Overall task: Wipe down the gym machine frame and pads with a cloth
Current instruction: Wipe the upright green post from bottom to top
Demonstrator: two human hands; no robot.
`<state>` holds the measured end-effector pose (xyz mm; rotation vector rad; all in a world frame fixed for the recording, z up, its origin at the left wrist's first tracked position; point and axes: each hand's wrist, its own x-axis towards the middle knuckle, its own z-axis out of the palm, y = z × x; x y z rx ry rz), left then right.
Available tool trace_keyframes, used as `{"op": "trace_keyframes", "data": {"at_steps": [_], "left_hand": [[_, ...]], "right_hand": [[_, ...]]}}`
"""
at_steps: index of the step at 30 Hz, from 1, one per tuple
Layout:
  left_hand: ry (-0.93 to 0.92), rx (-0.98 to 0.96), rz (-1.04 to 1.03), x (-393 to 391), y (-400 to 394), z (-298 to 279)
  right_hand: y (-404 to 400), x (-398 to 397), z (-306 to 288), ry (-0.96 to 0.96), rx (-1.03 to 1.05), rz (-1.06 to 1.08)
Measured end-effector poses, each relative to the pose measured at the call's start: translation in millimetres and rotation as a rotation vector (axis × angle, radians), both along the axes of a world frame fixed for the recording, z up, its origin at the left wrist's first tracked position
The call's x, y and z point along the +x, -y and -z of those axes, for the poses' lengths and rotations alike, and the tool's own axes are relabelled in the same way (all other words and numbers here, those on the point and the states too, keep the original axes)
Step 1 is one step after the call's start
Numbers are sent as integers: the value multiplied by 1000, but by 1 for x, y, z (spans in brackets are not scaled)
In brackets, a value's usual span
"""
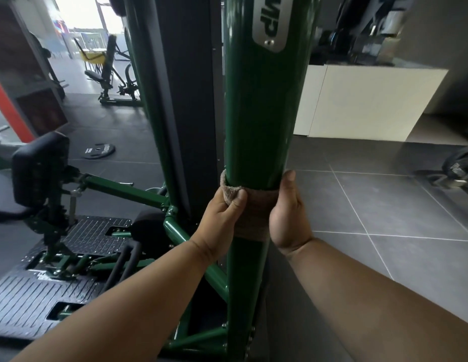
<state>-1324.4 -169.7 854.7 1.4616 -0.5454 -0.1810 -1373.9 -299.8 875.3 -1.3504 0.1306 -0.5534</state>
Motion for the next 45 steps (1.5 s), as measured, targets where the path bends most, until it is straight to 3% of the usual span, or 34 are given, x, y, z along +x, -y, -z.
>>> {"op": "trace_keyframes", "data": {"at_steps": [3, 7, 10, 14, 17, 19, 23, 26, 30, 33, 36, 41, 43, 45], "left_hand": [[-3, -59, -43, -2, 5, -20], [97, -1, -175, -1, 12, -36], [101, 17, -158, -3, 9, -45], [-33, -16, -74, -8, -10, -45], [-103, -46, -49, -15, -20, -42], [-105, -40, -67, -18, -21, -38], [-101, -5, -88, -20, -23, -21], [-70, 97, -93, -17, -24, -8], [-52, 176, -165, -13, -27, 2], [-57, 198, -231, -11, -33, 5], [-67, 250, -264, -11, -40, 11], [-130, 298, -190, -15, -46, 21], [-154, 275, -157, -19, -45, 20], [-192, 231, -136, -22, -46, 16]], "right_hand": [[-4, 0, -12, 30, 68, -84], [-5, -4, -21, 169, 65, -145], [0, -10, -25, 255, -109, -179], [18, -17, 4, 129, -440, -32], [21, -20, 25, 41, -494, 116], [20, -22, 30, -36, -380, 91], [29, -29, 32, -105, 56, -79], [41, -34, 44, -170, 13, -94], [42, -14, 67, -376, 182, -137], [40, 7, 78, -532, 188, -179], [56, 28, 110, -503, 192, -374], [42, 18, 70, -338, 42, -665], [33, 9, 65, -245, 99, -856], [31, 11, 74, -302, 135, -917]]}}
